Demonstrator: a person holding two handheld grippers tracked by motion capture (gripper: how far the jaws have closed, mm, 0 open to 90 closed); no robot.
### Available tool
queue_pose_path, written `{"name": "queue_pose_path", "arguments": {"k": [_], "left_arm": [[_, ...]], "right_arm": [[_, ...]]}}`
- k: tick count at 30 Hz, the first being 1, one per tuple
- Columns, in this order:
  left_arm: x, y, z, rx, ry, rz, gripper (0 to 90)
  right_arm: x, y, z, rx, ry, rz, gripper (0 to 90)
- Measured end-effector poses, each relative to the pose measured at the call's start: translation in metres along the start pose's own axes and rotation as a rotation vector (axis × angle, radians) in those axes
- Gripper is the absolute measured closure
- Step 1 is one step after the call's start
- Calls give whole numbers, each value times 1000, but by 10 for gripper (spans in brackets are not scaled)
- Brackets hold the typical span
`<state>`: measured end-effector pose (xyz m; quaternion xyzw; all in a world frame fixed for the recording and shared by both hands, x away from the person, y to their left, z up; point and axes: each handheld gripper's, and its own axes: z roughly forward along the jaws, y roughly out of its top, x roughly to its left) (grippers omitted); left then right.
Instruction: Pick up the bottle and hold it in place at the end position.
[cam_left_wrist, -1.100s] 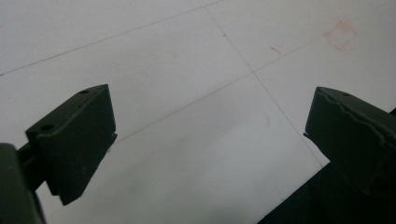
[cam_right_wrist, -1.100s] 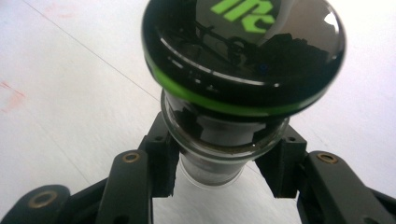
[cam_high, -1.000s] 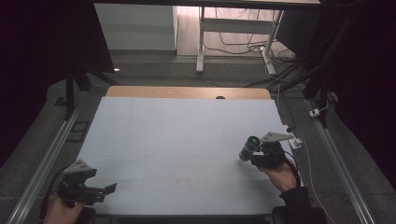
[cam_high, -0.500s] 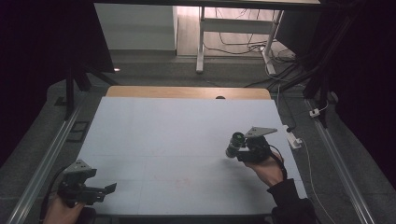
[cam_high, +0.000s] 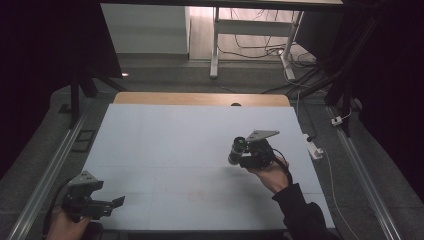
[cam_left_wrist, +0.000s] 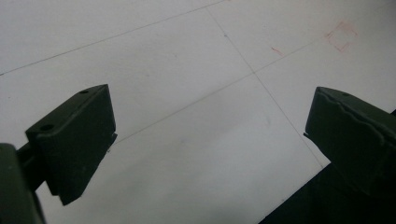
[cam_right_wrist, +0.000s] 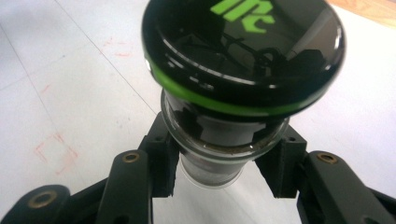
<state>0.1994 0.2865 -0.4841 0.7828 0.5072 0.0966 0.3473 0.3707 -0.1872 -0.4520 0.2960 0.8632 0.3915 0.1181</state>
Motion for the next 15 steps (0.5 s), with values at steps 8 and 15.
{"name": "queue_pose_path", "arguments": {"k": [8, 15], "left_arm": [[1, 0, -1, -4, -2, 1, 30], [0, 0, 0, -4, -2, 1, 30]], "right_arm": [[14, 17, 20, 10, 32, -54, 529], [21, 28, 37, 18, 40, -76, 529]]}}
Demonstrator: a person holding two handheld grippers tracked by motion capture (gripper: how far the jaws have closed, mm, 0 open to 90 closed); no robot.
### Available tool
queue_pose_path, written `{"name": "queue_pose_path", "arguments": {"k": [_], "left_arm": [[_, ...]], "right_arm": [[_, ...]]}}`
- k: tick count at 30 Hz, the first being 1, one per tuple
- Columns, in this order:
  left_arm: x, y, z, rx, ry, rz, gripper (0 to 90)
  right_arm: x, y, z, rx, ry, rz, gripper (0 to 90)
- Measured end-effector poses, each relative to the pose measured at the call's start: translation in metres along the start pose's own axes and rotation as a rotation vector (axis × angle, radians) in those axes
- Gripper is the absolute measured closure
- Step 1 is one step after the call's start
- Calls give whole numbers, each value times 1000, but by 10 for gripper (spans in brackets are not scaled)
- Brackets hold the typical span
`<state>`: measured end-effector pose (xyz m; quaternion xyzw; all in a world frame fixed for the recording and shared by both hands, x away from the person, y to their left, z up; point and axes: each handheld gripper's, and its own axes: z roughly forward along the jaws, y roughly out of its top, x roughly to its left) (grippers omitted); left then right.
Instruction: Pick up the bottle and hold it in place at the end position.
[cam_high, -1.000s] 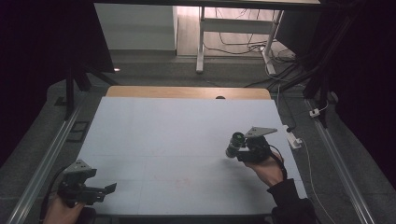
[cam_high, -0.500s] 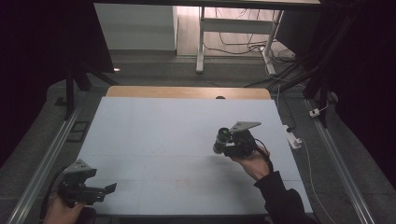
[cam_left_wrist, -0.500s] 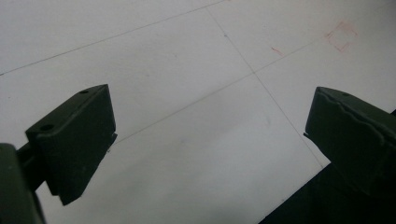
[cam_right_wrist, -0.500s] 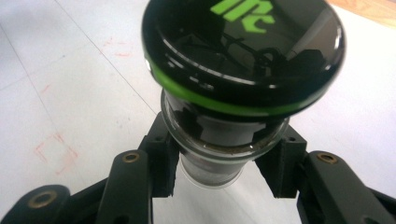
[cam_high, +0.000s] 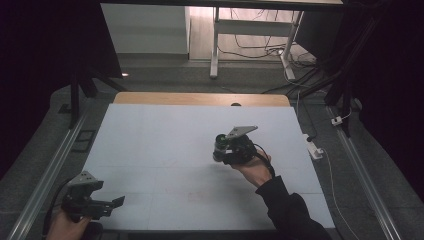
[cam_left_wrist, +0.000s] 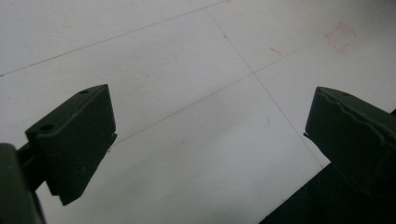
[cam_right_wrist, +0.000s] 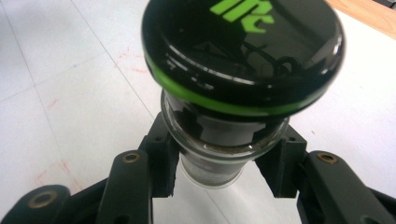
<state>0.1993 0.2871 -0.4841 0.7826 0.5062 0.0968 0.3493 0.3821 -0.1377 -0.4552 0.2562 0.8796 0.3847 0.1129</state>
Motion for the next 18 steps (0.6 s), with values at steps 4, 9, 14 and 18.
{"name": "queue_pose_path", "arguments": {"k": [4, 9, 14, 18], "left_arm": [[0, 0, 0, -1, 0, 0, 30], [0, 0, 0, -1, 0, 1, 29], [0, 0, 0, -2, -1, 2, 29], [0, 0, 0, -3, -2, -1, 29]], "right_arm": [[2, 7, 12, 4, 12, -4, 529], [4, 16, 25, 8, 12, -17, 529], [0, 21, 38, 18, 5, -11, 529], [-3, 24, 48, 28, 4, -3, 529]]}}
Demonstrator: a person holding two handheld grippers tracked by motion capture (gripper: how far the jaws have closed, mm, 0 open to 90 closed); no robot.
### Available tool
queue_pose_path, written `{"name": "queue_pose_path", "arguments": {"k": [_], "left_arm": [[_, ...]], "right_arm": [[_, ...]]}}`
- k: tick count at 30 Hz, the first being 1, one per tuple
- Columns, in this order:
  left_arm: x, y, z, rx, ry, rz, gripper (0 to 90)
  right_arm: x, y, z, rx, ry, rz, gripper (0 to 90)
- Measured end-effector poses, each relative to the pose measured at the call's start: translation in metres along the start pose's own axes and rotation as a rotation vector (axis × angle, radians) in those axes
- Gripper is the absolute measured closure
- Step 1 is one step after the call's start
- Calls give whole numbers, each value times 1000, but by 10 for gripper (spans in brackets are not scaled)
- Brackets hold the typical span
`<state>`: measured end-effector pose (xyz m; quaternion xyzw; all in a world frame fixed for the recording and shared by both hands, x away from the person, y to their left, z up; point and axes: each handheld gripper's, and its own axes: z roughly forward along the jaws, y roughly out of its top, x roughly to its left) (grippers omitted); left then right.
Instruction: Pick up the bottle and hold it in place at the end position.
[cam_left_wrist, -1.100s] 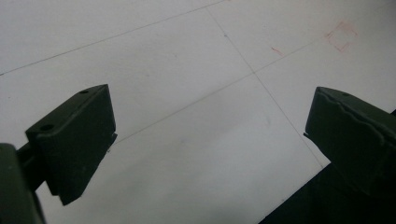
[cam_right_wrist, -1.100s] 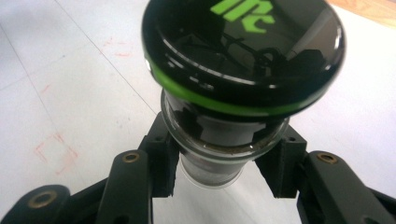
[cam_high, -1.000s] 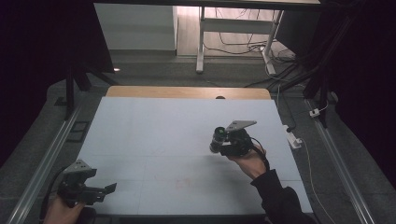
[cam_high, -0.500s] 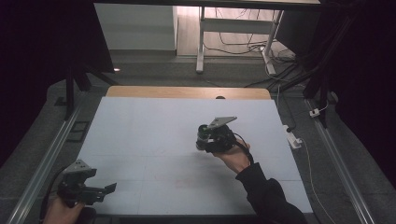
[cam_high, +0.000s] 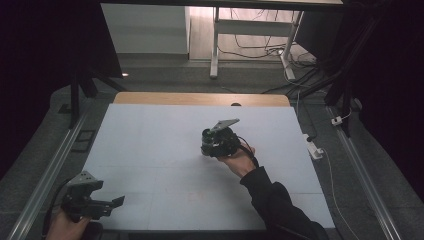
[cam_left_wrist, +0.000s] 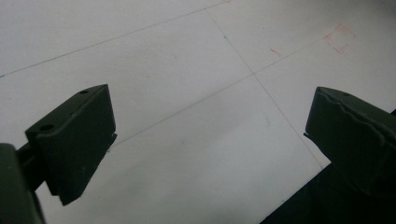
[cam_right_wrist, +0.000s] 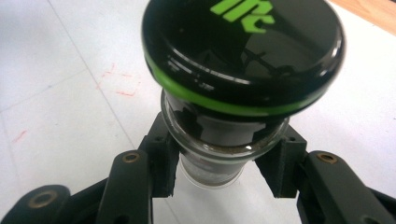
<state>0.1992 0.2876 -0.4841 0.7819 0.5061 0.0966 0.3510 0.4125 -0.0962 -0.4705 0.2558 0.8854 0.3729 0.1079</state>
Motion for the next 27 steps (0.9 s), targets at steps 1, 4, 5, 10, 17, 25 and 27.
{"name": "queue_pose_path", "arguments": {"k": [1, 4, 5, 10, 17, 25, 27], "left_arm": [[0, 0, 0, 0, 0, 0, 29], [0, 0, 0, 1, 3, -1, 29], [0, 0, 0, 2, 4, 1, 29], [0, 0, 0, 2, 7, 2, 29], [0, 0, 0, 3, 9, 0, 29], [0, 0, 0, 2, 9, 2, 28], [-1, 0, 0, 2, 8, 2, 28]], "right_arm": [[0, 0, 2, 7, -2, 1, 529], [-1, 1, 10, 17, -8, -7, 529], [-1, 1, 13, 20, -8, -6, 530], [-1, 1, 23, 32, -12, -12, 529], [1, -2, 33, 43, -10, -20, 529], [-2, -6, 36, 51, -17, -11, 529], [-1, -6, 35, 51, -18, -13, 529]]}}
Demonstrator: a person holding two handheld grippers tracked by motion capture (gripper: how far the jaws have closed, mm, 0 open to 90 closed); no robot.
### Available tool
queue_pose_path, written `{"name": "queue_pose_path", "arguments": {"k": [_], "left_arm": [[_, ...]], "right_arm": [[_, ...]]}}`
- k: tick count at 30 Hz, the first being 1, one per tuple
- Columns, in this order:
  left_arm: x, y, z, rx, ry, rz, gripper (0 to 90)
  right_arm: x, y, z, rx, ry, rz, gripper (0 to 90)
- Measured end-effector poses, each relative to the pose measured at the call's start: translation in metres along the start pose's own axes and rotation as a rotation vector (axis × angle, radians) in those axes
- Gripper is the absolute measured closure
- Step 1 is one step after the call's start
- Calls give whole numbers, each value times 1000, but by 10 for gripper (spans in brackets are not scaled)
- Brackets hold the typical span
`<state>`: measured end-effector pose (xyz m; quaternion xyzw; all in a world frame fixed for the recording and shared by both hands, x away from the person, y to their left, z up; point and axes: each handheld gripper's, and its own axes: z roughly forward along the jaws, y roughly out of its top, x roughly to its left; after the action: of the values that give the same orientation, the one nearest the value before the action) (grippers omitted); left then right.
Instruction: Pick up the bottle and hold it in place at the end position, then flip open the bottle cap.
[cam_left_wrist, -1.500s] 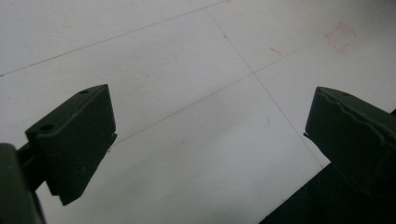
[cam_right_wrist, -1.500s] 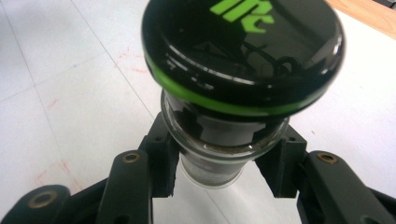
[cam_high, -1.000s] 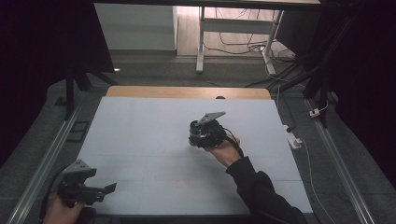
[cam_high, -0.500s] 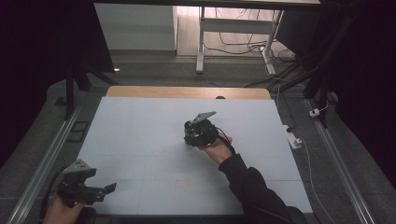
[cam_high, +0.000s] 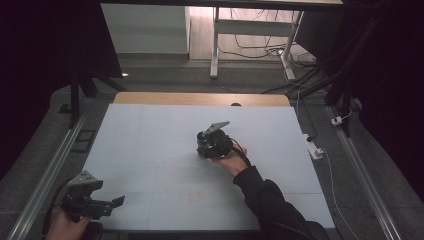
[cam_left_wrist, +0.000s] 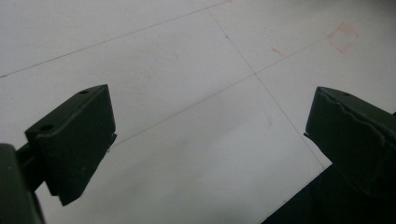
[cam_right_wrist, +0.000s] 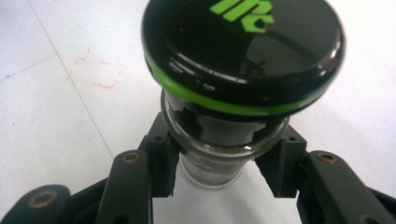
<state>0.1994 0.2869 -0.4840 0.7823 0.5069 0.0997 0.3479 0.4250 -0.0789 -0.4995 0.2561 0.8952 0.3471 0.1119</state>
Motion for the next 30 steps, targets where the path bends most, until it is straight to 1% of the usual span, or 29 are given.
{"name": "queue_pose_path", "arguments": {"k": [3, 7, 12, 13, 17, 19, 22, 26, 27, 30], "left_arm": [[0, 0, 0, 2, 0, 0, 29], [-1, 1, 1, 12, 6, 7, 22], [-1, 2, 2, 21, 13, -3, 14], [-1, 2, 2, 21, 15, -5, 14], [-1, 2, 1, 17, 17, -8, 12], [0, 2, 1, 13, 10, -8, 11], [0, 3, 0, -6, -6, -6, 10], [-1, 6, -1, -23, -6, 18, 12], [-1, 6, -1, -35, -13, 31, 11], [-1, 7, 1, -47, -34, 49, 11]], "right_arm": [[1, -1, 0, -2, -5, -17, 529], [1, -2, 0, -5, -5, -15, 529], [1, -2, 0, -10, -1, -8, 529], [1, -3, 0, -9, -1, -13, 529], [1, -3, 0, -13, 0, -6, 528], [1, -3, 0, -13, -1, -5, 528], [1, -4, 0, -16, -2, -13, 528], [1, -4, 0, -15, -2, -14, 528], [1, -4, 0, -15, -2, -14, 528], [1, -4, 0, -15, -2, -15, 528]]}}
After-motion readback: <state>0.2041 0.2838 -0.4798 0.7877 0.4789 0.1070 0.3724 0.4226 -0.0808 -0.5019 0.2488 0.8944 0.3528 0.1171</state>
